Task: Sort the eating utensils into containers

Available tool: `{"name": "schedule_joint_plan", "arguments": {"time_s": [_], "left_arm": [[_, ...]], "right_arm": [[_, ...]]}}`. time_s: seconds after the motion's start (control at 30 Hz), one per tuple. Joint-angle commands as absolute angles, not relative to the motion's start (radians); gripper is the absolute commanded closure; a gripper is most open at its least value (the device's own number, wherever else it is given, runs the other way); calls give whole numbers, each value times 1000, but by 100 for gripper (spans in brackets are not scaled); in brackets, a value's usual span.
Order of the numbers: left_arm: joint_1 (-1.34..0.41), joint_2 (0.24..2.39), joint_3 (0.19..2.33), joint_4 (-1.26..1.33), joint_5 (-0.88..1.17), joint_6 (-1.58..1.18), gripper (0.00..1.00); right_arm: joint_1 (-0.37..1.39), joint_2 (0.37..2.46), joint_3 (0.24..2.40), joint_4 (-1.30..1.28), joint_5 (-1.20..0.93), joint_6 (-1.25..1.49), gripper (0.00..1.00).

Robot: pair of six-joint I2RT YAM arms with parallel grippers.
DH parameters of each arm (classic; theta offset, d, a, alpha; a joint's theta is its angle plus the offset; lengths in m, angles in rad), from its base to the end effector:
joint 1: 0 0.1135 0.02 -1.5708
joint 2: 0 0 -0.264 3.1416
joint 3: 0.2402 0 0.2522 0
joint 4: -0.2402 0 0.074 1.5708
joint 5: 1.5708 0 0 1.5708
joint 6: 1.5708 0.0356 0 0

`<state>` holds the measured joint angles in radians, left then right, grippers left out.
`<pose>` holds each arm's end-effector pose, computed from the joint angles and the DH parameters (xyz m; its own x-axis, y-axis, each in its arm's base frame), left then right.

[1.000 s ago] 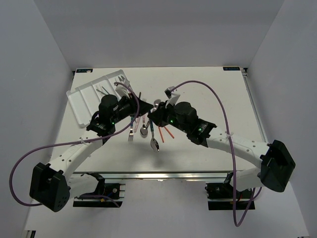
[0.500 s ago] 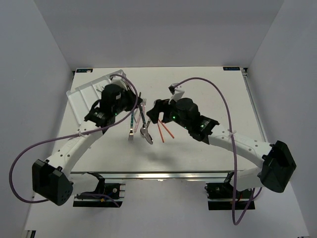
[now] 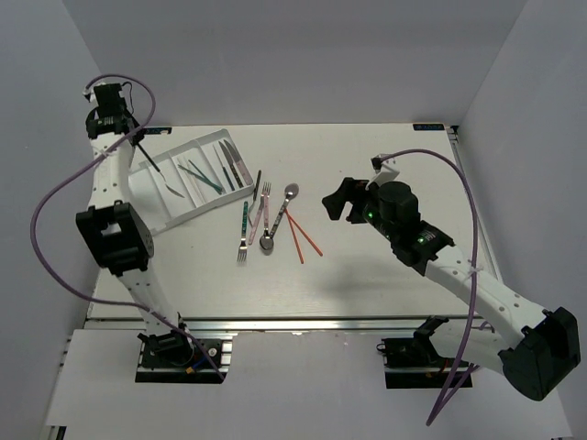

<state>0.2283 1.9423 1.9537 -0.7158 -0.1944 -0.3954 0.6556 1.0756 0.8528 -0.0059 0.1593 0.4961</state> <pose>0.4300 0.1070 0.3517 -0.4414 -0.4905 -0.7514 -0.5802 0.7948 -0.1781 0.2040 0.1498 0.3254 -0.3863 0.2958 -0.8737 -0.3361 0.8369 0.4320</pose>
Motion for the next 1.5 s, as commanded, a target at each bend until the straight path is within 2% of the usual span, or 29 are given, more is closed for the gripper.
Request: {"name": "schedule_joint_plan", "arguments": {"time_s": [0.0,0.13,0.43,0.5,0.53,0.63,0.67,0.77,0.87,0.9,0.97,1.0,1.1,1.17,1.23,1.3,1.37,1.47], "left_arm": [[227,2061,2130,-808,-187,-365,100],[229,2175,2223,-767,-137,-376,100],[229,2224,2123,-697,-147,-370,100],[227,2220,2091,-683,-166,-365,92],[227,2221,2088,-684,-172,-364,82],[226,2244,2105,-698,-164,-359,69],[225,2249,2106,-701,-158,-362,59],[227,2240,2098,-695,-144,-368,47],[227,2200,2108,-712,-137,-374,41],[227,2162,2106,-716,-140,-376,34],[227,2103,2097,-742,-140,-386,30],[224,2015,2074,-741,-141,-393,2],[210,1815,1834,-688,-150,-417,2],[193,1578,1670,-605,-149,-431,2],[181,1338,1398,-502,-152,-436,2],[183,1194,1120,-401,-161,-430,2],[181,1059,996,-390,-207,-420,2],[179,968,864,-419,-213,-410,2]], "right_arm": [[650,1060,825,-11,111,456,11],[649,1069,808,23,66,446,11],[646,1111,807,57,45,443,11],[646,1121,816,58,40,449,11],[646,1130,819,60,31,452,11],[646,1144,830,58,20,457,11],[646,1147,833,60,18,457,11],[646,1169,853,58,18,451,11],[646,1230,900,41,26,448,11],[646,1252,917,20,31,451,11],[644,1324,975,6,47,463,11],[644,1388,1001,-36,81,486,11],[643,1521,1178,-138,170,527,11],[643,1667,1291,-279,244,560,11],[644,1795,1440,-383,322,618,11],[646,1898,1575,-475,372,676,11],[656,1948,1629,-523,371,730,11],[687,1988,1637,-461,380,764,11]]}}
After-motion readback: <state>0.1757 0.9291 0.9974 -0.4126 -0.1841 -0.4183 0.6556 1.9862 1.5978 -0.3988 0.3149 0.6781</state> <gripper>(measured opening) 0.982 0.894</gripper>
